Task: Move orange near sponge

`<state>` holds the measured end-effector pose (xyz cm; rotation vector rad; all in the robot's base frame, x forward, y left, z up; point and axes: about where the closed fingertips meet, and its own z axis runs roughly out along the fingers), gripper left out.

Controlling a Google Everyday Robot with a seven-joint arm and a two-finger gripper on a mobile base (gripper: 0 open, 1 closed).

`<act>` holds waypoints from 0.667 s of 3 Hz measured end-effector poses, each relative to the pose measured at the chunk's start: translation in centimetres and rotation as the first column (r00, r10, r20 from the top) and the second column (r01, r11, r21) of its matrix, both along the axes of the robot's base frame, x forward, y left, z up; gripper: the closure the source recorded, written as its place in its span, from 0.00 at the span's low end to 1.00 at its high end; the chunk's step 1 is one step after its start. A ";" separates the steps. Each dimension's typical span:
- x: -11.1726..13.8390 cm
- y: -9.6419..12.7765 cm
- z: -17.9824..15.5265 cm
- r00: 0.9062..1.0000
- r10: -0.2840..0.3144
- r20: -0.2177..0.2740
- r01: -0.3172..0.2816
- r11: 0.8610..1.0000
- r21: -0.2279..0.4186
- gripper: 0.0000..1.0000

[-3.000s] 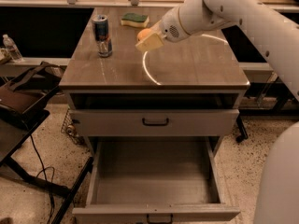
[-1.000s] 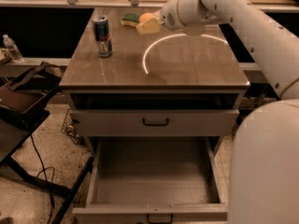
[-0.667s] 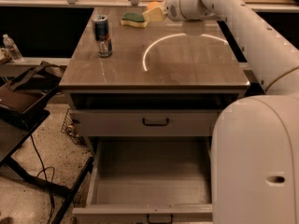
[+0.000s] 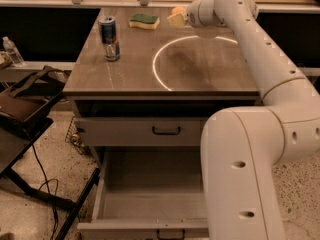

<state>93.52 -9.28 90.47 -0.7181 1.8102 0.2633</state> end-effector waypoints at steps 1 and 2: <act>1.1 -1.0 -2.6 1.000 -0.012 -0.024 0.012 1.000 -0.007 1.00; 2.2 -0.4 -4.3 0.999 -0.005 -0.032 0.006 1.000 0.018 1.00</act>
Offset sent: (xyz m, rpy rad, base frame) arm 0.0752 -0.0136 -0.0435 0.0548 0.0346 0.0020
